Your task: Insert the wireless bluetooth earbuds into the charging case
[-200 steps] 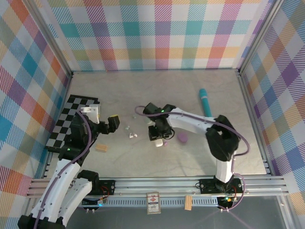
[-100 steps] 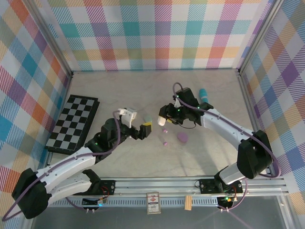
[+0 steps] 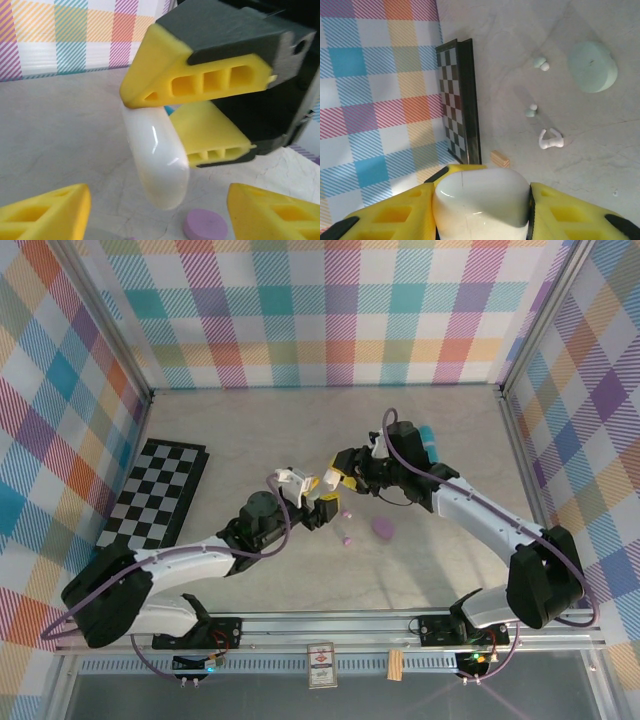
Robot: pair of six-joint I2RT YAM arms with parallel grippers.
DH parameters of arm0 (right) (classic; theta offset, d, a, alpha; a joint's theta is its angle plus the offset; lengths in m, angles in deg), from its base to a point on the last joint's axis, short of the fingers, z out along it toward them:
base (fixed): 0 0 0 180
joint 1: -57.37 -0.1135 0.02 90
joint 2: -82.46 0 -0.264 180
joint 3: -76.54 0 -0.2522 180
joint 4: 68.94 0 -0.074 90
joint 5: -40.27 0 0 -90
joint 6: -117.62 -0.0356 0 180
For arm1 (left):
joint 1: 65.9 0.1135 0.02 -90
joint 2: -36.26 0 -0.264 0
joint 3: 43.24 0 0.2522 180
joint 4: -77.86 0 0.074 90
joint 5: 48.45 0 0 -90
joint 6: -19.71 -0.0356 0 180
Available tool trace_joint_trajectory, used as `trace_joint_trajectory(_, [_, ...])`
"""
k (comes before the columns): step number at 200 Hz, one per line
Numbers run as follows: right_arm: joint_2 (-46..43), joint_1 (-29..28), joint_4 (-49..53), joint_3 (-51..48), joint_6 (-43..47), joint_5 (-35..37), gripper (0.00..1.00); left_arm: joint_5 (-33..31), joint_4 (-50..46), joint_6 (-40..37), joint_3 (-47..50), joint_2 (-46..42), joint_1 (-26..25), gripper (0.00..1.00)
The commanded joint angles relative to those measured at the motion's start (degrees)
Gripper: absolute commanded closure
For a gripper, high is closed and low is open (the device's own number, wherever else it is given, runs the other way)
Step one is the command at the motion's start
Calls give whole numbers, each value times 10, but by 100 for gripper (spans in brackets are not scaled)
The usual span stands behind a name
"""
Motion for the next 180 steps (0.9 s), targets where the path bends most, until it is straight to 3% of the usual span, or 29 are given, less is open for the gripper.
trace_joint_trajectory(1, [-20,2,-36,-5,-20,-21,57,-8,76,0,-20,20,-3,34])
trace_joint_trajectory(73, [-26,1,-37,-25,-30,-26,56,14,44,-21,-45,31,-2,60])
trace_joint_trajectory(102, [-26,2,-38,-24,-29,-28,56,22,31,-30,-49,32,-2,77])
trace_joint_trajectory(120, [-29,2,-28,-16,-10,-24,47,27,28,-30,-46,26,0,81])
trace_joint_trajectory(147, [-48,4,57,20,104,13,30,93,-3,-29,-39,-6,28,83])
trace_joint_trajectory(180, [-88,6,182,76,373,61,20,240,-100,-45,-42,-76,89,87])
